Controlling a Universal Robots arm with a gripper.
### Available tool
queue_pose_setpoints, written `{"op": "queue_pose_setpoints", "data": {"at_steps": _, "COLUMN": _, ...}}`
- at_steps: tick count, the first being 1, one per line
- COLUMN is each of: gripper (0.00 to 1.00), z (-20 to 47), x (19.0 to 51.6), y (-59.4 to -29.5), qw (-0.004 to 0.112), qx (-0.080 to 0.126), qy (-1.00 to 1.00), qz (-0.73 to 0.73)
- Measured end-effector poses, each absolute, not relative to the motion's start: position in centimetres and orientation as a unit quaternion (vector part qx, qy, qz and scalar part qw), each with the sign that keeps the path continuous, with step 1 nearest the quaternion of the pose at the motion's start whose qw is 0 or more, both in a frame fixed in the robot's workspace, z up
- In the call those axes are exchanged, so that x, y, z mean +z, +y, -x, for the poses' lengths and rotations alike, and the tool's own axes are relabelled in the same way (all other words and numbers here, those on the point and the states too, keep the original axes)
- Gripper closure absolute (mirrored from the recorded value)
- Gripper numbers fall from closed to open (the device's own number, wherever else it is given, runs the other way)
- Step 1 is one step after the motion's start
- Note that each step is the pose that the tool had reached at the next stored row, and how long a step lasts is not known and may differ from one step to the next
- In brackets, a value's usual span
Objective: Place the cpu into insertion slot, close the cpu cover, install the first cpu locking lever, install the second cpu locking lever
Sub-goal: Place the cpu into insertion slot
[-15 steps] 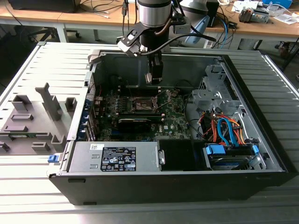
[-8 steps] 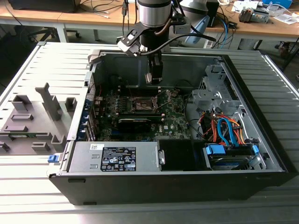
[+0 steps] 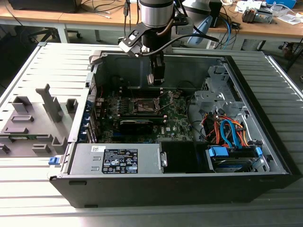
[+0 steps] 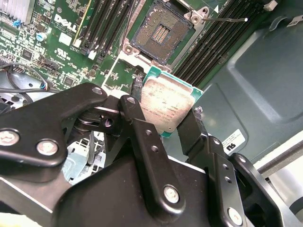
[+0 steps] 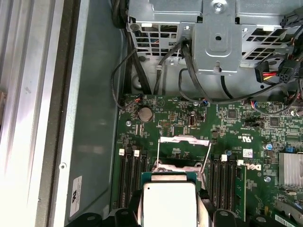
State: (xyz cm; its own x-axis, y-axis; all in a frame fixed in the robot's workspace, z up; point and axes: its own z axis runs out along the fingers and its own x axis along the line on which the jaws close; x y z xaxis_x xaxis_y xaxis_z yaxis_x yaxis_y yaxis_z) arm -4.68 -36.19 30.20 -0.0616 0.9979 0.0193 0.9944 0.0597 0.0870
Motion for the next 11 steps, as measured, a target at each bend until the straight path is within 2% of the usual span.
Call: {"op": "queue_pose_setpoints", "data": {"at_steps": 11, "gripper": 0.46, "z": 4.68, "x": 30.19, "y": -36.19, "qw": 0.023, "qx": 0.038, "qy": 0.724, "qz": -0.689}}
